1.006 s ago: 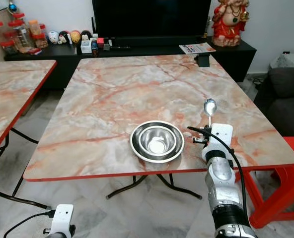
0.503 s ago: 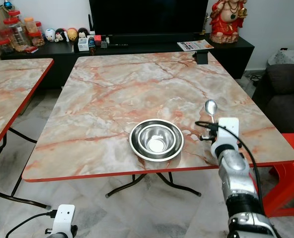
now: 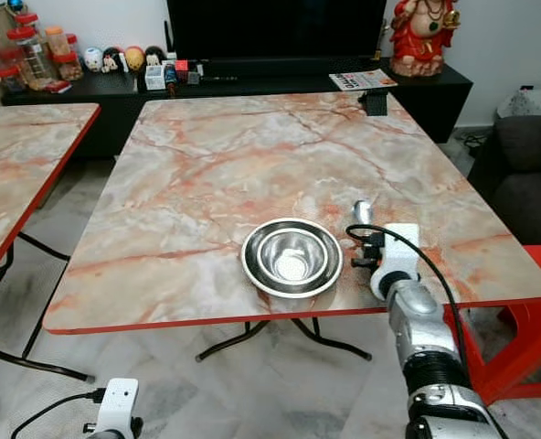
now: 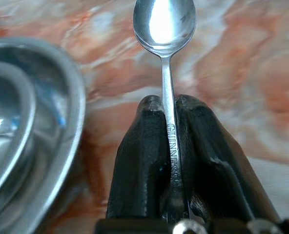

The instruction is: Setting the table

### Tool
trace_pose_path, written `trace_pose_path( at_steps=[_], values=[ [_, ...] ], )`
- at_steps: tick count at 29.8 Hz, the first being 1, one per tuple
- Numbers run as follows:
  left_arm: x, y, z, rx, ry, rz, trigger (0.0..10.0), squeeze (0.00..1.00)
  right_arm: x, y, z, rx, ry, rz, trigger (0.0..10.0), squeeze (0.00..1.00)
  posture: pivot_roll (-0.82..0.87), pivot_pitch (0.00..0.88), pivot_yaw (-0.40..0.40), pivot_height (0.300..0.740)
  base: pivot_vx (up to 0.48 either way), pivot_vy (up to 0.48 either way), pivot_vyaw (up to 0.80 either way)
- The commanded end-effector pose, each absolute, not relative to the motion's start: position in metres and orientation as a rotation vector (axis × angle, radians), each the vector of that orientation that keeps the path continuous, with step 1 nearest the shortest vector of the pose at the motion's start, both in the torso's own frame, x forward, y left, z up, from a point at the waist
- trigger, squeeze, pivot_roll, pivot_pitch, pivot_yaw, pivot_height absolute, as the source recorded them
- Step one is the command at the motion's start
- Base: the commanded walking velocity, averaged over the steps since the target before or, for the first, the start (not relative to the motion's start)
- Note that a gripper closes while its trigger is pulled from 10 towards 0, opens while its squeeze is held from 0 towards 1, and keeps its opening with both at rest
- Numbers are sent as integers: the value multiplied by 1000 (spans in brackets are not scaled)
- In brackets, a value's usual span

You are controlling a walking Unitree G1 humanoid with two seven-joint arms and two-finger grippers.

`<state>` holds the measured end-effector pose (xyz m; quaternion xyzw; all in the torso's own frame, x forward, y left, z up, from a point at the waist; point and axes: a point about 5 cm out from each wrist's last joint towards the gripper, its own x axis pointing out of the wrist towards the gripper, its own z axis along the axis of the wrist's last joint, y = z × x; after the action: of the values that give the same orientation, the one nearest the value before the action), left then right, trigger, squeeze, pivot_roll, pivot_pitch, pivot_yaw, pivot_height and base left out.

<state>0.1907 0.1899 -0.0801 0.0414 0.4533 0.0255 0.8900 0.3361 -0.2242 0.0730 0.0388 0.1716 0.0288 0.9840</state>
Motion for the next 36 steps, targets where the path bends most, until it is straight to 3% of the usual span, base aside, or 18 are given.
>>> trace_pose_path(
  at_steps=[1,36],
  values=[
    [190,193,-80,97,952,50,10000,0,339,-220,75,88,349,73,10000,0,-110,0,23,740,0,0,0],
    [189,195,-80,99,957,53,10000,0,346,-224,75,90,358,36,10000,0,-98,0,22,740,0,0,0]
  ],
)
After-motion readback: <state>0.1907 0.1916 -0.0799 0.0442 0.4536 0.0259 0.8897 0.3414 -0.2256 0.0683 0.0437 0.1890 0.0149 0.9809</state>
